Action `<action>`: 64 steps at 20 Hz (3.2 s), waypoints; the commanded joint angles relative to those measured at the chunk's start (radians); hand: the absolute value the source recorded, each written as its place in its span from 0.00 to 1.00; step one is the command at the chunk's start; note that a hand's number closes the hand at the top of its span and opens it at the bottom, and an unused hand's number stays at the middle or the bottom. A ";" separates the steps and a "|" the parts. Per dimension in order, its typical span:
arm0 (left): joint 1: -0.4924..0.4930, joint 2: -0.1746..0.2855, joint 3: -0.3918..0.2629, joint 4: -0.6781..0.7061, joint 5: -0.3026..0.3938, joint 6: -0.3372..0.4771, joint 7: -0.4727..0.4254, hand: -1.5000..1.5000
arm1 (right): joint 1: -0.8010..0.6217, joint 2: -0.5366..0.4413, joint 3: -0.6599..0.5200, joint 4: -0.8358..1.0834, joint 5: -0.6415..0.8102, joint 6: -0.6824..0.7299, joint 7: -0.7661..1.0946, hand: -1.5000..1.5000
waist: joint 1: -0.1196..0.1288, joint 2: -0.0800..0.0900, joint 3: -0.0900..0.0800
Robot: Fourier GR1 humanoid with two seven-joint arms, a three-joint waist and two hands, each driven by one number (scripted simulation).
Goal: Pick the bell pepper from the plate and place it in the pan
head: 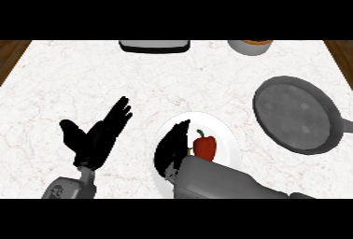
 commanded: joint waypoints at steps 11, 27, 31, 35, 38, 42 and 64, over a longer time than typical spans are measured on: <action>0.061 0.032 0.033 -0.107 0.015 -0.027 0.051 0.50 | 0.087 0.025 -0.002 0.014 0.156 0.073 0.139 0.00 | -0.011 0.000 0.002; 0.098 0.012 0.064 -0.109 -0.018 -0.029 0.031 0.50 | 0.198 -0.134 -0.024 -0.177 0.380 -0.076 -0.233 1.00 | -0.041 -0.007 0.003; 0.096 -0.016 0.071 -0.087 -0.025 0.008 0.020 0.50 | 0.350 -0.106 -0.122 -0.377 0.266 -0.264 -0.326 1.00 | -0.119 -0.017 0.011; 0.110 -0.001 0.078 -0.105 -0.024 0.007 0.034 0.50 | 0.544 -0.281 -0.049 -0.640 0.308 -0.370 -0.328 1.00 | -0.110 -0.020 0.006; 0.108 0.007 0.096 -0.071 -0.012 -0.009 0.024 0.50 | 0.594 -0.434 -0.110 -0.784 0.381 -0.546 -0.363 1.00 | -0.109 -0.013 0.005; 0.122 0.005 0.090 -0.076 -0.012 -0.021 0.009 0.50 | 0.639 -0.527 -0.175 -1.023 0.467 -0.682 -0.346 1.00 | -0.099 -0.014 0.004; 0.007 -0.064 0.042 -0.042 -0.064 0.006 0.052 0.50 | 0.953 -0.739 -0.766 -0.884 -0.144 -1.174 -0.876 1.00 | -0.015 0.008 0.003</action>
